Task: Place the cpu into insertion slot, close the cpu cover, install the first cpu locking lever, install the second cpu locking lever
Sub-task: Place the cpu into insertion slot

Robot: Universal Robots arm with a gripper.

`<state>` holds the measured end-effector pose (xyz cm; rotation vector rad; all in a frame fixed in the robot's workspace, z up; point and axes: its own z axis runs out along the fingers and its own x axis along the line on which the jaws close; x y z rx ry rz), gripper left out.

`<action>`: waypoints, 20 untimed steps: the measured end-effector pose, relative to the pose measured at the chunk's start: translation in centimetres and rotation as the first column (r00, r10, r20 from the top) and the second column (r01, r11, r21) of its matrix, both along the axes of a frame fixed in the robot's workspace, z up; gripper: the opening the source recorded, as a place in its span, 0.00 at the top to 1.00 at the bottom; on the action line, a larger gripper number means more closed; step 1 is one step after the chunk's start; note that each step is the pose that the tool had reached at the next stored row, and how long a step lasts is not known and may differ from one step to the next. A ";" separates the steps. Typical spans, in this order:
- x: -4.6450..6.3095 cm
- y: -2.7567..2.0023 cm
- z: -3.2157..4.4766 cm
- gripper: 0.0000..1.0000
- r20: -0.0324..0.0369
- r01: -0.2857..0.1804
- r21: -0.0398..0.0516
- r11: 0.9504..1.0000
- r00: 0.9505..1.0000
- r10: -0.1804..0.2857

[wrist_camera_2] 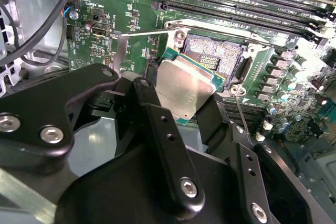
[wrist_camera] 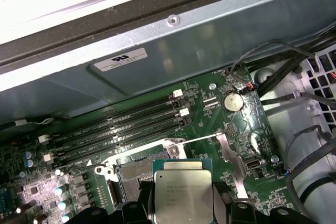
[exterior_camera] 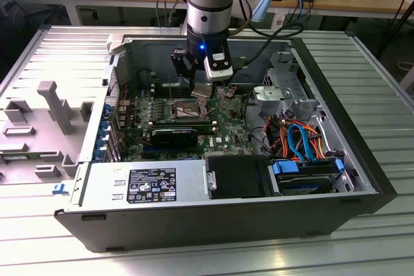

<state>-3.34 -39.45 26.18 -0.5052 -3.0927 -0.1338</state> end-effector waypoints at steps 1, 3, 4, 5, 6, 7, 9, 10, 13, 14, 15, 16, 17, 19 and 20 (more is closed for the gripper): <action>0.0 0.00 0.00 0.46 0.000 0.001 0.000 1.000 1.000 -0.001; 0.0 0.00 0.00 0.46 0.000 0.002 0.000 1.000 1.000 -0.002; 0.0 0.00 -0.01 0.46 0.000 0.002 0.000 1.000 1.000 -0.002; 0.0 0.00 0.00 0.46 0.000 0.003 0.000 1.000 1.000 -0.003; 0.0 0.00 -0.01 0.46 0.000 0.003 0.000 1.000 1.000 -0.003; 0.0 0.00 -0.01 0.46 0.000 0.004 0.000 1.000 1.000 -0.004; 0.0 0.00 -0.01 0.46 0.000 0.006 0.000 1.000 1.000 -0.006; 0.0 0.00 -0.01 0.46 0.000 0.006 0.000 1.000 1.000 -0.006; 0.0 0.00 -0.01 0.46 0.000 0.008 0.000 1.000 1.000 -0.008; 0.0 0.00 -0.01 0.46 0.000 0.009 0.000 1.000 1.000 -0.009; 0.0 0.00 -0.01 0.46 0.000 0.010 0.000 1.000 1.000 -0.010; 0.0 0.00 -0.02 0.46 0.000 0.010 0.000 1.000 1.000 -0.010; 0.0 0.00 -0.02 0.46 0.000 0.011 0.000 1.000 1.000 -0.011; 0.0 0.00 -0.02 0.46 0.000 0.012 0.000 1.000 1.000 -0.012; 0.0 0.00 -0.02 0.46 0.000 0.013 0.000 1.000 1.000 -0.013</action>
